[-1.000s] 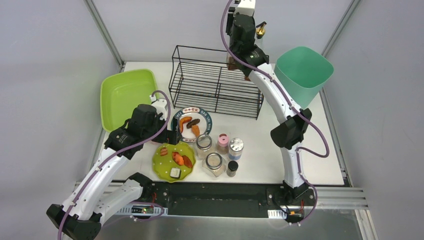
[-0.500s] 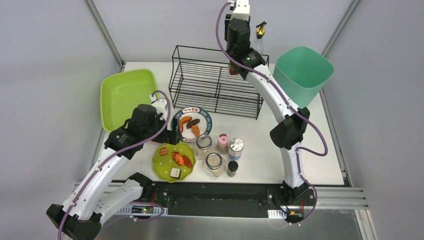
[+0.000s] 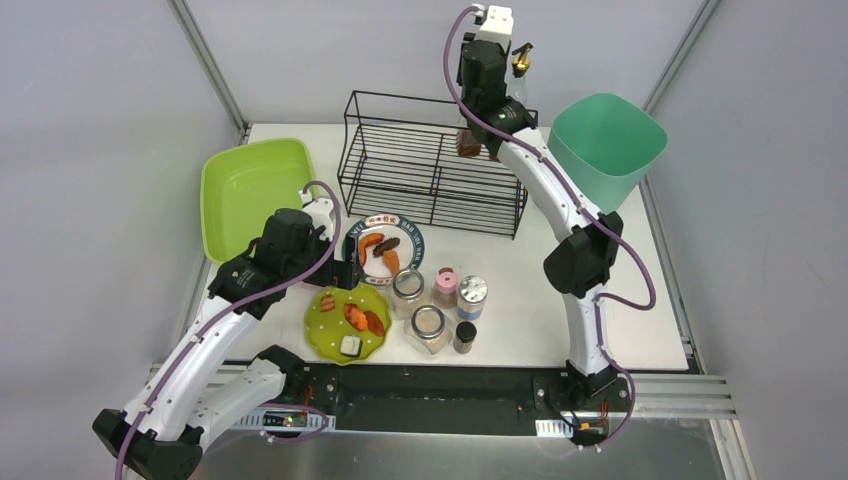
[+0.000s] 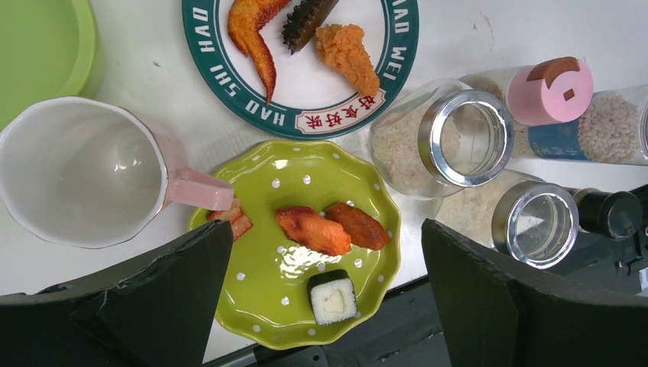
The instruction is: Clear the kitchen counter
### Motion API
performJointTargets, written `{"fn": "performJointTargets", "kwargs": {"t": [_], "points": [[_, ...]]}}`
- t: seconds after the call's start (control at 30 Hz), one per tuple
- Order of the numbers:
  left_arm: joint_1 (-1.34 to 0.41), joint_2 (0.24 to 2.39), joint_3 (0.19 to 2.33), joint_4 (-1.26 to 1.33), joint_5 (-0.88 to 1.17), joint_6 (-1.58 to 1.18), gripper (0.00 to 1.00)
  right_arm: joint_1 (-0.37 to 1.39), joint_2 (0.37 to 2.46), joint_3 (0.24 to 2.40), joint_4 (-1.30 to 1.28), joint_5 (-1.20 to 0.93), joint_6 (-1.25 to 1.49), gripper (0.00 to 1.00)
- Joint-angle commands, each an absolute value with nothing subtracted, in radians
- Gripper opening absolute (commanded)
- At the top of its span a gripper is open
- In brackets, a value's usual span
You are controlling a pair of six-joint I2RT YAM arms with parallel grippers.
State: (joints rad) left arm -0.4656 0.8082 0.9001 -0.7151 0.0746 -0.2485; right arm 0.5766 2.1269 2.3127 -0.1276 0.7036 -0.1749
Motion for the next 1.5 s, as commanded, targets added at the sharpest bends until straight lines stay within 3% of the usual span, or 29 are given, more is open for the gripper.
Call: {"fn": "performJointTargets", "kwargs": {"t": [0.0,0.13,0.3,0.67,0.97,1.47], "points": [[-0.469,0.794,0.888,-0.709,0.077,-0.256,1.0,0.569,2.065,2.291,-0.086,0.724,-0.128,0.03],[-0.469,0.794,0.887,-0.709,0.075,-0.256,1.0,0.565,2.053,2.27,-0.088,0.723,-0.113,0.45],[-0.47,0.795,0.887,-0.709,0.077,-0.256,1.0,0.567,2.033,2.273,-0.097,0.709,-0.116,0.65],[-0.47,0.799,0.887,-0.709,0.065,-0.256,1.0,0.622,1.942,2.228,-0.09,0.699,-0.194,0.74],[-0.469,0.795,0.887,-0.71,0.047,-0.255,1.0,0.726,1.775,2.056,-0.079,0.833,-0.309,0.77],[-0.471,0.802,0.886,-0.712,0.039,-0.255,1.0,0.785,1.239,1.544,-0.575,0.538,0.148,0.79]]}}
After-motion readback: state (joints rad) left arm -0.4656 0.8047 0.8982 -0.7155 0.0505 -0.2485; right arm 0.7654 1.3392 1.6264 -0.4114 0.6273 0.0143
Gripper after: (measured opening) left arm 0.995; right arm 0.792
